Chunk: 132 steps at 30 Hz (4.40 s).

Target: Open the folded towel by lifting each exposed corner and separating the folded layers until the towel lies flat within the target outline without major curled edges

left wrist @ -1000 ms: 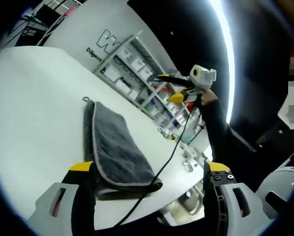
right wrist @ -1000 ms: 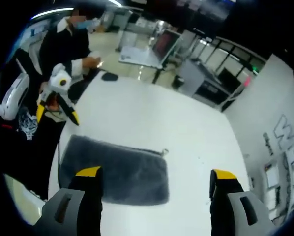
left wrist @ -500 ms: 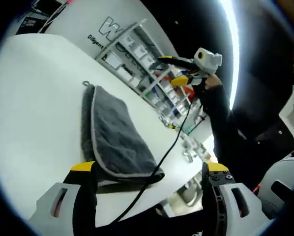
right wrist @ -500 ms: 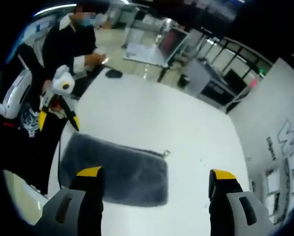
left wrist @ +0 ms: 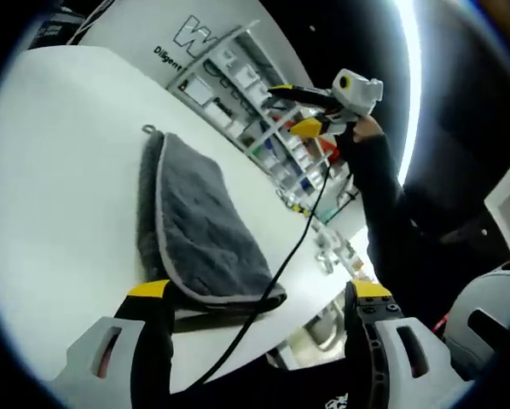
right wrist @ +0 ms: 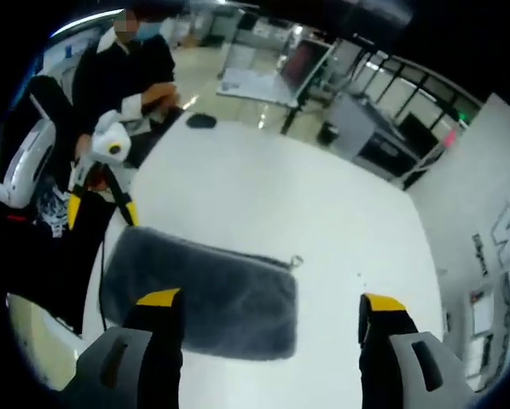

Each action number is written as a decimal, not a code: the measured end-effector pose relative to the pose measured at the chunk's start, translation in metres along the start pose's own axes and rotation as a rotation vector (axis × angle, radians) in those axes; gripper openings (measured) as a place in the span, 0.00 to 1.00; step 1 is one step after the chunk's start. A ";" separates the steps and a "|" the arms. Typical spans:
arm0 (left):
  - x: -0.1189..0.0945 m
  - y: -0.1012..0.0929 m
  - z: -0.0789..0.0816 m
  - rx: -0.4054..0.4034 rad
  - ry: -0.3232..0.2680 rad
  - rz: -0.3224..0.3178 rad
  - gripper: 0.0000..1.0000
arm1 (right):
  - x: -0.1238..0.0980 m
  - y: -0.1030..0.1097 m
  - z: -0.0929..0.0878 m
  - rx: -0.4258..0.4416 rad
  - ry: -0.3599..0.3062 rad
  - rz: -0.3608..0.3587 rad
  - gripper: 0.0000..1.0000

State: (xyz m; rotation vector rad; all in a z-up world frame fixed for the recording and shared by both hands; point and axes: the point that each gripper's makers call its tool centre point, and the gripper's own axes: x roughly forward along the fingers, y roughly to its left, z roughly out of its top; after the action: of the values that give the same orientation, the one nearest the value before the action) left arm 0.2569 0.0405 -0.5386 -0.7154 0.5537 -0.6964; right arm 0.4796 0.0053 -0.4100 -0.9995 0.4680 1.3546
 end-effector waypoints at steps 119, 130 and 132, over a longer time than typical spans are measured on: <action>0.004 0.042 0.006 -0.134 -0.056 -0.012 0.02 | 0.191 -0.007 -0.080 -0.033 0.237 0.280 0.02; 0.005 0.041 0.005 -0.128 -0.054 -0.015 0.02 | 0.184 -0.006 -0.077 -0.039 0.215 0.273 0.00; 0.005 0.041 0.005 -0.127 -0.055 -0.014 0.02 | 0.181 -0.007 -0.076 -0.043 0.199 0.270 0.00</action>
State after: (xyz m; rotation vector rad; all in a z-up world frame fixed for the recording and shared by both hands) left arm 0.2789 0.0619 -0.5672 -0.8555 0.5468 -0.6571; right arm 0.5434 0.0504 -0.5901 -1.1421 0.7474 1.5158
